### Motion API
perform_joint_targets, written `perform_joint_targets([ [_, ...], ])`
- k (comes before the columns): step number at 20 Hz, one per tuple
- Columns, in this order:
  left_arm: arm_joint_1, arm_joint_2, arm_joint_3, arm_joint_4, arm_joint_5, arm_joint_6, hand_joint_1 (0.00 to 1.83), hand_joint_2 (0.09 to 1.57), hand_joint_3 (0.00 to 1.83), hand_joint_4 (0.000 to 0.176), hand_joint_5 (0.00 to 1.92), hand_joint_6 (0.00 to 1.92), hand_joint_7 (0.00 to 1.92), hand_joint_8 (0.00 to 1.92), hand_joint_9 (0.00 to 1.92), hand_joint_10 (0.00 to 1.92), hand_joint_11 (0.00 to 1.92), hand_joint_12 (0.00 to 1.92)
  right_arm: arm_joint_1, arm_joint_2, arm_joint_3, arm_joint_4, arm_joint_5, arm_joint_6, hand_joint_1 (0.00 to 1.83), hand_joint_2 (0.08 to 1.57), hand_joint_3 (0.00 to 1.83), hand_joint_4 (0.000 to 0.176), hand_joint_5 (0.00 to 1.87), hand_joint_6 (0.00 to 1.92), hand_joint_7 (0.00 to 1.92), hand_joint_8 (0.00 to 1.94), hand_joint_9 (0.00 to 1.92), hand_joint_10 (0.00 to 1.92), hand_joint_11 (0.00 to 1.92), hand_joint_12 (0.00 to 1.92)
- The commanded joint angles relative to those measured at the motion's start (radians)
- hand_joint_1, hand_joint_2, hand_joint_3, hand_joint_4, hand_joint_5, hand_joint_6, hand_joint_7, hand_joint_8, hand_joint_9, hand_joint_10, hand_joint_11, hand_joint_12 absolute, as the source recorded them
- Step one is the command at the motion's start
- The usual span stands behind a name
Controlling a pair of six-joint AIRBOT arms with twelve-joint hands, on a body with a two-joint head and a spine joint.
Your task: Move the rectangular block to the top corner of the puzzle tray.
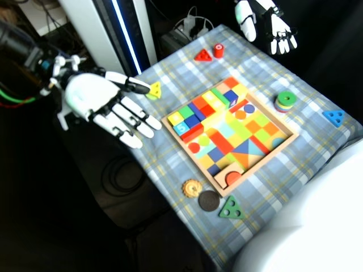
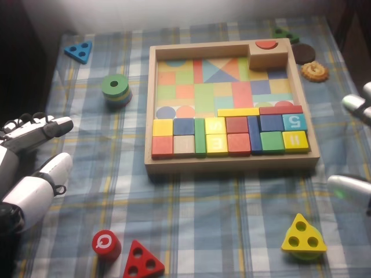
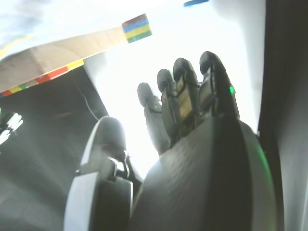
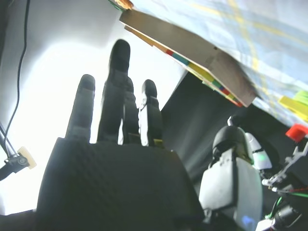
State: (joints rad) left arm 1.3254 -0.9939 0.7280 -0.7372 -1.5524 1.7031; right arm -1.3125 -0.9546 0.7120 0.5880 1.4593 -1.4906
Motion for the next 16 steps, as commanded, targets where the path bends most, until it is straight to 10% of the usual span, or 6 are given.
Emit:
perform_joint_targets([
  [1,-0.008,-0.001,0.007,0.043,-0.11,-0.007,0.55,1.41,0.0,0.022,0.6,0.0,0.45,0.0,0.29,0.0,0.0,0.29,0.005,0.0,0.007,-0.031,0.133,-0.002,0.0,0.98,0.0,0.09,0.23,0.0,0.16,0.0,0.05,0.01,0.04,0.02],
  [8,-0.011,-0.005,0.01,0.048,-0.11,-0.007,0.53,1.42,0.0,0.018,0.59,0.0,0.45,0.0,0.29,0.0,0.0,0.35,0.006,-0.014,0.006,-0.007,0.164,-0.002,0.0,0.98,0.0,0.119,0.2,0.0,0.14,0.0,0.06,0.0,0.01,0.01],
  [11,-0.012,-0.008,0.01,0.048,-0.113,-0.007,0.5,1.42,0.0,0.021,0.59,0.0,0.44,0.0,0.28,0.0,0.0,0.26,0.006,-0.025,0.006,0.009,0.185,-0.002,0.0,1.01,0.01,0.075,0.22,0.01,0.16,0.01,0.09,0.01,0.02,0.01],
  [13,-0.012,-0.009,0.008,0.048,-0.112,-0.008,0.53,1.42,0.0,0.018,0.58,0.0,0.43,0.0,0.27,0.0,0.0,0.17,0.006,-0.032,0.003,0.022,0.205,-0.002,0.0,0.97,0.0,0.109,0.23,0.01,0.17,0.01,0.09,0.01,0.04,0.03],
  [16,-0.012,-0.017,0.007,0.045,-0.121,-0.013,0.55,1.41,0.0,0.016,0.6,0.0,0.44,0.0,0.29,0.0,0.0,0.35,0.006,-0.04,-0.006,0.04,0.237,0.002,0.0,0.99,0.0,0.091,0.25,0.01,0.19,0.01,0.1,0.01,0.04,0.03],
])
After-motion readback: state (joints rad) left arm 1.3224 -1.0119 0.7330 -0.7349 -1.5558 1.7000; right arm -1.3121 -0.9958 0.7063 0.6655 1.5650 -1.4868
